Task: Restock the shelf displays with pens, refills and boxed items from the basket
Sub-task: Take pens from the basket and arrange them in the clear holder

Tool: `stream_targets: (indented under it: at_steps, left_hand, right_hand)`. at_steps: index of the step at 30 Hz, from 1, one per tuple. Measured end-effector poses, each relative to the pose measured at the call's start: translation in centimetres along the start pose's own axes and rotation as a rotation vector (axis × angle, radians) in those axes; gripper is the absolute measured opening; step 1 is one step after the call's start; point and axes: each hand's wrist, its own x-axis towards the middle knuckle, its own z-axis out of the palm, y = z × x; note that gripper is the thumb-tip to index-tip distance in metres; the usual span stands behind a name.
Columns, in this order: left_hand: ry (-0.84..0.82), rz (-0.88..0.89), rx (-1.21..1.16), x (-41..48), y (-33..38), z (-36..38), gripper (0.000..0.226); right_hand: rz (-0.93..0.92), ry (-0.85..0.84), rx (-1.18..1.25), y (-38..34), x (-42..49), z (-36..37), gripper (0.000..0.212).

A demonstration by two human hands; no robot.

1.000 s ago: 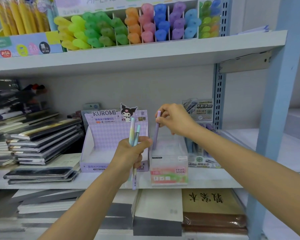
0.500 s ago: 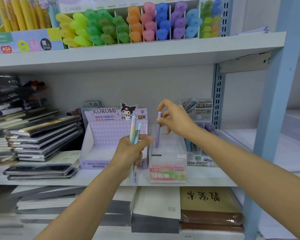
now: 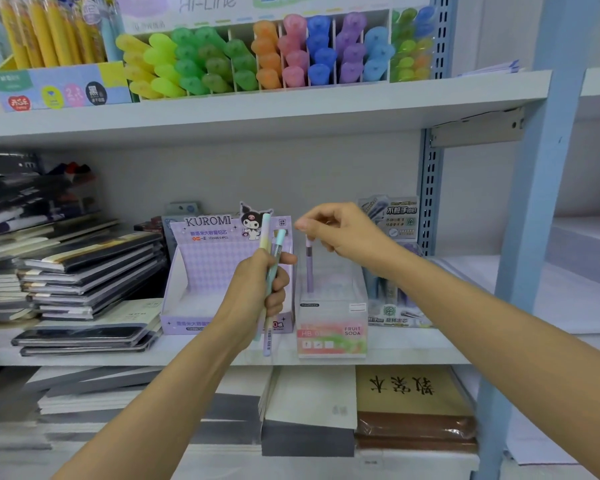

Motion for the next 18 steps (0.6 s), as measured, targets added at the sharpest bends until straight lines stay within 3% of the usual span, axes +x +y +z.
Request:
stream_targets:
  at_steps: [3,9,13,18]
  left_hand:
    - [-0.036,0.052,0.024,-0.2,0.3,0.6,0.025]
    - [-0.119,0.116,0.042,-0.7,1.1,0.9,0.03]
    - [-0.062,0.123,0.037,-0.6,1.0,0.8,0.03]
    - [-0.001,0.154,0.089,-0.8,0.8,0.2,0.029]
  right_hand:
    - [0.073,-0.071,0.112,-0.3,-0.8,0.5,0.021]
    - [0.163,-0.012,0.374,-0.8,-1.2,-0.3,0.009]
    - [0.189,0.222,0.635,-1.7,-1.0,-1.7,0.008]
    - [0.092,0.436,0.485,-1.3,-1.0,-3.8,0.005]
